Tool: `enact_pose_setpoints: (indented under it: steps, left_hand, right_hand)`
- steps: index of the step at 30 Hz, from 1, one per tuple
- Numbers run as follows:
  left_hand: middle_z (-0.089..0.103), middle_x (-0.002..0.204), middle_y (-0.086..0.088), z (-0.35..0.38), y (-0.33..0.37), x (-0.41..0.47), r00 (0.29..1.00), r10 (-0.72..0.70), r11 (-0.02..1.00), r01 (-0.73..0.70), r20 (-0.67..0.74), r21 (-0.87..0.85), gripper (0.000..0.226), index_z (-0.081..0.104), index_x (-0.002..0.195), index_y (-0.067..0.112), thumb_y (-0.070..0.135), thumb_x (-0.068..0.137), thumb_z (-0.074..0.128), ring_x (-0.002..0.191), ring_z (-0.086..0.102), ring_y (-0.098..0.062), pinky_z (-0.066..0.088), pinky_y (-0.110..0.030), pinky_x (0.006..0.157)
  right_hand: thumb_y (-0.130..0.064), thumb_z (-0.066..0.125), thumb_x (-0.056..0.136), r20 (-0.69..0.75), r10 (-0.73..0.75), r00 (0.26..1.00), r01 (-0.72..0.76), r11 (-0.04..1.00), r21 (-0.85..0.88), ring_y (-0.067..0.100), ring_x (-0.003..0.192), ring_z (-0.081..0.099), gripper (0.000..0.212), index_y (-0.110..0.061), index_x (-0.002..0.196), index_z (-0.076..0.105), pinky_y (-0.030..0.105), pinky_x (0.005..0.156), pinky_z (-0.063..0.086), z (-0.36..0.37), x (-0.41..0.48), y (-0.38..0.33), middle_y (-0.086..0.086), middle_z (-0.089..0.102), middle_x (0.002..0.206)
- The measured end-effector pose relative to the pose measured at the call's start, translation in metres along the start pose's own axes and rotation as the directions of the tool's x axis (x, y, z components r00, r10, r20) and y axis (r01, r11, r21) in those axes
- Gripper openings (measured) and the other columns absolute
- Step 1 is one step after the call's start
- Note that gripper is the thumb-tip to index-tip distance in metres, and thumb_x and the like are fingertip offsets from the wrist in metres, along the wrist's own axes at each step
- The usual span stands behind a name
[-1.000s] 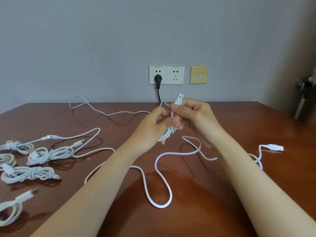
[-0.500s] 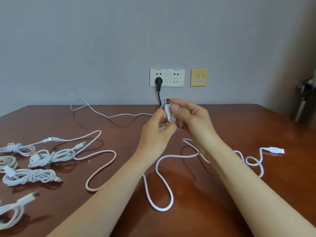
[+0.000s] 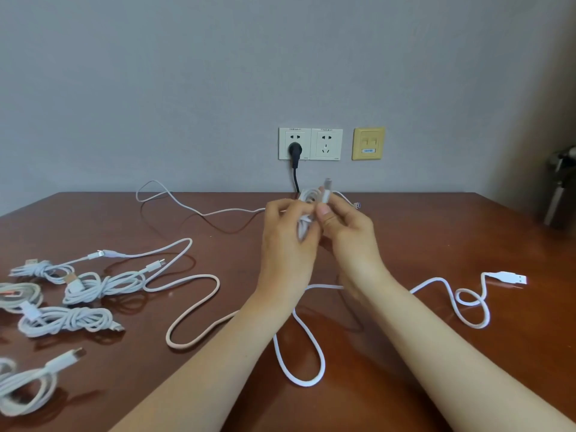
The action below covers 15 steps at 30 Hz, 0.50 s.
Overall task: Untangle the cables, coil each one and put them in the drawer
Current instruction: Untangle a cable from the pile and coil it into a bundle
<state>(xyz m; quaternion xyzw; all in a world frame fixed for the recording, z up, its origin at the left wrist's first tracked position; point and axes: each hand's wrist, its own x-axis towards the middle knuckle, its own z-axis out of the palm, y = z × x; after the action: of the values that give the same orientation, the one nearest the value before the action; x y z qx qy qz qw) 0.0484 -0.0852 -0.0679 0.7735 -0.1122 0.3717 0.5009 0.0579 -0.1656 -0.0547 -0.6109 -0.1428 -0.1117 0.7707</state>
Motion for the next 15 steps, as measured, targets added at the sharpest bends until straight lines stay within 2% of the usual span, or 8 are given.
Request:
enact_pose_setpoints:
  steps: [2,3,6,8,10,11,13,15]
  left_hand:
    - [0.037,0.107,0.004,0.005,-0.001,-0.003,0.993,0.074,0.996,-0.078,0.094,0.047,0.019,0.068,0.106,0.008,0.011,0.087,0.061,0.095,0.054,-0.019,0.044,-0.021,0.083]
    - [0.036,0.109,0.003,0.007,-0.002,-0.003,0.985,0.103,0.992,-0.113,0.136,0.063,0.020,0.068,0.107,0.009,0.013,0.089,0.059,0.098,0.054,-0.022,0.044,-0.025,0.085]
    - [0.040,0.106,0.003,0.001,-0.004,0.002,0.982,0.083,0.994,-0.095,0.172,0.062,0.021,0.069,0.103,0.010,0.017,0.095,0.051,0.090,0.051,-0.013,0.036,-0.014,0.078]
    - [0.048,0.099,0.006,-0.004,-0.005,0.009,0.993,0.005,0.999,0.000,0.120,-0.042,0.011,0.066,0.099,0.020,0.019,0.089,0.060,0.081,0.052,-0.006,0.038,-0.011,0.075]
    - [0.052,0.094,0.011,-0.005,-0.004,0.013,0.981,-0.169,0.959,0.185,0.093,-0.213,0.027,0.052,0.098,0.029,0.024,0.080,0.071,0.073,0.058,-0.009,0.048,-0.025,0.072]
    - [0.053,0.092,0.012,-0.005,-0.003,0.015,0.952,-0.272,0.908,0.302,0.141,-0.289,0.034,0.047,0.100,0.026,0.025,0.079,0.073,0.065,0.059,-0.009,0.051,-0.030,0.067]
    - [0.059,0.072,0.010,-0.005,-0.003,0.016,0.873,-0.377,0.808,0.473,0.309,-0.352,0.027,0.052,0.103,0.015,0.024,0.083,0.068,0.044,0.052,-0.004,0.050,-0.027,0.056]
    - [0.057,0.050,0.010,-0.007,-0.006,0.017,0.845,-0.385,0.795,0.508,0.372,-0.331,0.012,0.064,0.089,0.013,0.024,0.085,0.067,0.040,0.048,-0.002,0.049,-0.021,0.050]
  right_hand:
    - [-0.009,0.047,0.095,-0.029,0.076,0.997,-0.070,0.984,0.166,0.015,0.072,0.065,0.019,-0.009,0.104,0.064,0.020,0.059,0.054,-0.011,0.004,-0.004,0.010,0.066,0.089]
    - [-0.010,0.048,0.095,-0.029,0.102,0.994,-0.094,0.974,0.207,0.014,0.069,0.065,0.018,-0.009,0.102,0.064,0.019,0.057,0.053,-0.015,0.005,-0.004,0.009,0.066,0.087]
    - [-0.010,0.048,0.094,-0.031,0.118,0.993,-0.108,0.970,0.219,0.015,0.070,0.065,0.018,-0.007,0.099,0.065,0.022,0.061,0.055,-0.017,0.007,0.001,0.006,0.068,0.082]
    - [-0.008,0.049,0.093,-0.054,0.111,0.992,-0.099,0.979,0.175,0.014,0.069,0.065,0.017,-0.008,0.093,0.067,0.024,0.063,0.056,-0.013,0.007,0.003,0.003,0.070,0.077]
    - [-0.006,0.050,0.093,-0.073,0.108,0.991,-0.094,0.981,0.172,0.014,0.061,0.065,0.018,-0.008,0.087,0.067,0.024,0.052,0.053,-0.011,0.006,0.001,0.003,0.069,0.070]
    - [-0.006,0.051,0.093,-0.081,0.106,0.991,-0.091,0.982,0.168,0.014,0.056,0.064,0.018,-0.009,0.086,0.067,0.024,0.049,0.052,-0.011,0.006,0.001,0.004,0.069,0.069]
    - [-0.007,0.052,0.093,-0.098,0.074,0.992,-0.065,0.993,0.098,0.017,0.054,0.062,0.018,-0.010,0.086,0.068,0.029,0.054,0.054,-0.013,0.005,0.002,0.006,0.067,0.069]
    - [-0.006,0.053,0.092,-0.118,0.023,0.993,-0.019,0.999,0.031,0.017,0.060,0.062,0.017,-0.013,0.086,0.068,0.033,0.064,0.054,-0.013,0.004,0.003,0.002,0.069,0.069]
